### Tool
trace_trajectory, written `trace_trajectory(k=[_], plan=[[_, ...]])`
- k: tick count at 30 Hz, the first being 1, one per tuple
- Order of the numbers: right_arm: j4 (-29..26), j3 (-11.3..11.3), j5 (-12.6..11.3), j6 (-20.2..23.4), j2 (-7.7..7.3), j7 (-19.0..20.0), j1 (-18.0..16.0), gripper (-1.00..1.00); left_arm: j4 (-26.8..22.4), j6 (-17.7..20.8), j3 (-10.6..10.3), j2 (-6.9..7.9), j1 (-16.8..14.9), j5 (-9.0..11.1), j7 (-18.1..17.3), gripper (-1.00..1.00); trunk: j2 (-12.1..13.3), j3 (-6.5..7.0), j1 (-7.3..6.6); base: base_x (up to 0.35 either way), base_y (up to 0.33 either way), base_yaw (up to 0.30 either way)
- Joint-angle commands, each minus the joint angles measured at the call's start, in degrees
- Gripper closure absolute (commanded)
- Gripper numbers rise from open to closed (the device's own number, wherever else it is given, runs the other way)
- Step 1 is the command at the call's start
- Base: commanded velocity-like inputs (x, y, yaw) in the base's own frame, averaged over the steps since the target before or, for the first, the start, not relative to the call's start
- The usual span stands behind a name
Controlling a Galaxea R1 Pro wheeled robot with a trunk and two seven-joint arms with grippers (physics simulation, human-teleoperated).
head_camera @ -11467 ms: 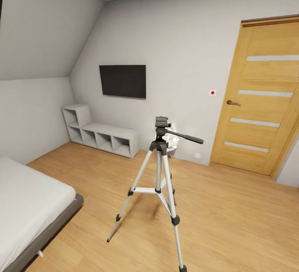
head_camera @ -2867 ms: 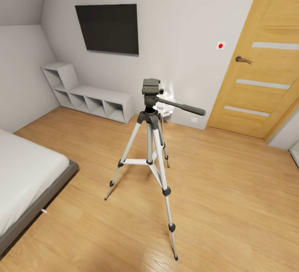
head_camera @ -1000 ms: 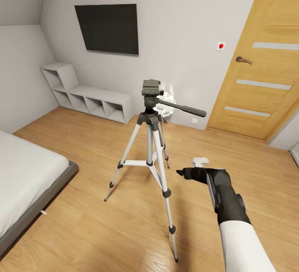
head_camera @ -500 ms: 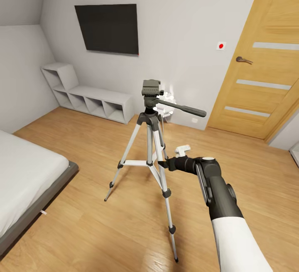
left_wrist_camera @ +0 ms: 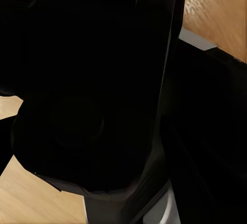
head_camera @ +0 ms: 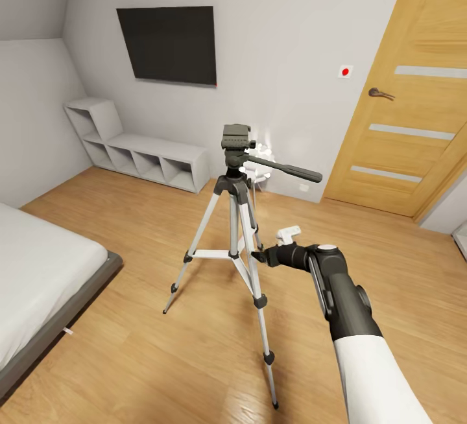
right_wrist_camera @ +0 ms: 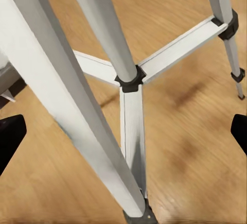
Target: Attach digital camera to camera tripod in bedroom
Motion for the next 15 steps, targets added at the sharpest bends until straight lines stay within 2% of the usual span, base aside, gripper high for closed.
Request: trace_trajectory(k=[1,4,15], plan=[[-0.39,-0.19,0.53,0.47,-0.10,0.92,0.28,-1.00,-0.04,-0.10,-0.45,0.00,-0.02,0.30,0.11,1.00,-0.05,-0.06,0.01,0.000,0.000,0.000],[-1.35,-0.22,0.27,1.42,-0.60,1.88,1.00,-1.00,-0.08,-0.06,-0.40,-0.07,-0.04,0.27,0.27,1.00,-0.05,-0.06,0.01,0.000,0.000,0.000],[-4.88,-0.16,0.05,4.97,-0.74,3.99,1.09,-1.00,-0.09,-0.06,-0.38,-0.11,-0.04,0.25,0.36,1.00,-0.05,-0.06,0.01,0.000,0.000,0.000]])
